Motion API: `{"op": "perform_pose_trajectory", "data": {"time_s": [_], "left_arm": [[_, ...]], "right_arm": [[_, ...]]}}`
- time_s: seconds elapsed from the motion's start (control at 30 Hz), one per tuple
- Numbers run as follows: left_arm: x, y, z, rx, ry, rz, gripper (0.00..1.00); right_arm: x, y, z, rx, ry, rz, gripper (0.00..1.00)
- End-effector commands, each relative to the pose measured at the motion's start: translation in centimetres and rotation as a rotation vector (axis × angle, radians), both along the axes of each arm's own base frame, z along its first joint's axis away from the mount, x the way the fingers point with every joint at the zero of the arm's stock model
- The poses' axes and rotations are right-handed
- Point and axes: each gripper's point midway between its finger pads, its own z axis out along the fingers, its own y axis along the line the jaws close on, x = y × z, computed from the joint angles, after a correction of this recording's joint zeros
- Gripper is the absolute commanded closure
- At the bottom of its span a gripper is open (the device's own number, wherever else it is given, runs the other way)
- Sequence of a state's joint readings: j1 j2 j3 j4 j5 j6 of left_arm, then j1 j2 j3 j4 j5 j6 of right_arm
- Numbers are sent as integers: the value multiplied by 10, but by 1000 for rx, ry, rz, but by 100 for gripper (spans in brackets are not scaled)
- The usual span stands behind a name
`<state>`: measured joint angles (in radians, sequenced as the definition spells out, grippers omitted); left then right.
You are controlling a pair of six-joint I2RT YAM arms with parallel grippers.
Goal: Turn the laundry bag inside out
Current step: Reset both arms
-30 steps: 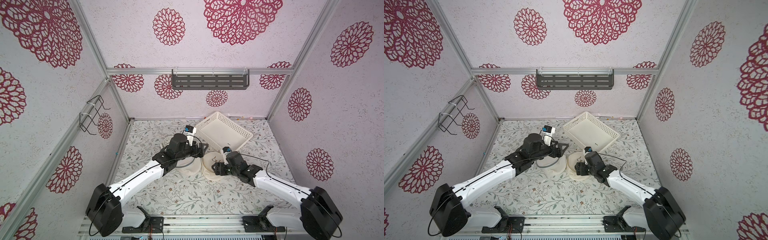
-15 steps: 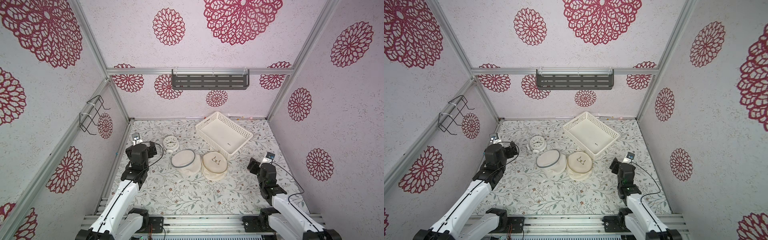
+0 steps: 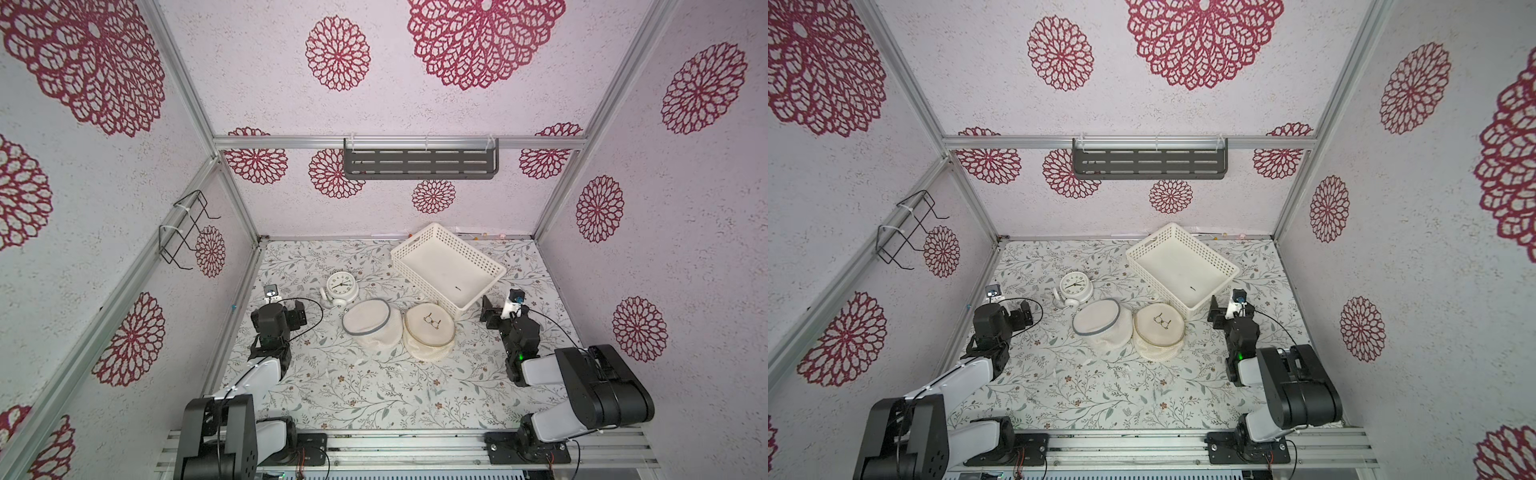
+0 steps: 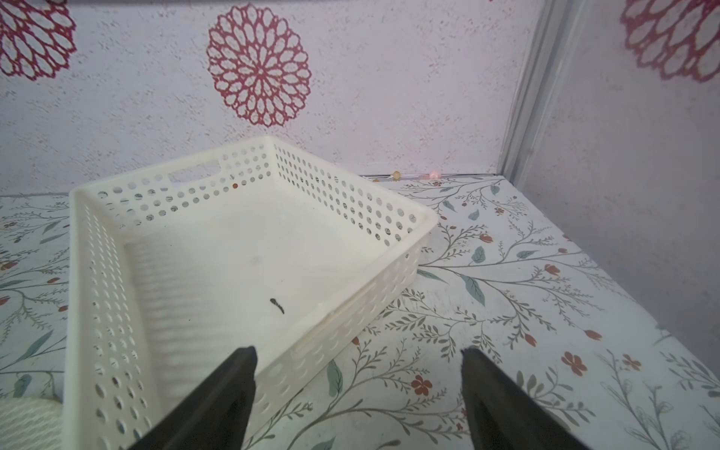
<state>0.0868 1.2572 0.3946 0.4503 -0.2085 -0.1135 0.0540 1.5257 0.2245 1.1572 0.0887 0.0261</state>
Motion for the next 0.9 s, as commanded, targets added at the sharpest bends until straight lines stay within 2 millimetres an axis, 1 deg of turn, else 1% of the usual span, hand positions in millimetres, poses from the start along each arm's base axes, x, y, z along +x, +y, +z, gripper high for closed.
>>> {"op": "perform_pose_trajectory", "data": {"time_s": [0.0, 0.07, 0.1, 0.13, 0.2, 0.23, 0.3, 0.53, 0.73, 0.87], "left_arm": [[20, -6, 21, 14, -116, -78, 0], [29, -13, 23, 8, -144, -122, 0], [32, -14, 21, -2, -149, -130, 0], [36, -16, 17, -4, -154, -143, 0], [41, -18, 2, 0, -136, -158, 0], [43, -14, -1, 11, -144, -138, 0], [43, 12, 0, -26, -162, -6, 2], [42, 11, -2, -15, -152, 6, 2], [42, 12, -1, -14, -152, 8, 2], [42, 12, -2, -13, -151, 7, 2]], "right_arm": [[0, -6, 34, -11, -148, -15, 9], [0, -7, 34, -13, -151, -21, 8], [1, -7, 33, -15, -143, -31, 2], [0, -8, 34, -21, -148, -41, 1], [0, -7, 34, -23, -149, -46, 1], [0, -7, 35, -23, -150, -47, 1], [-2, -7, 35, -22, -154, -48, 1], [-1, -5, 34, -29, -150, -45, 1], [5, -5, 31, -22, -128, -33, 1], [0, -3, 35, -27, -153, -22, 1]]}}
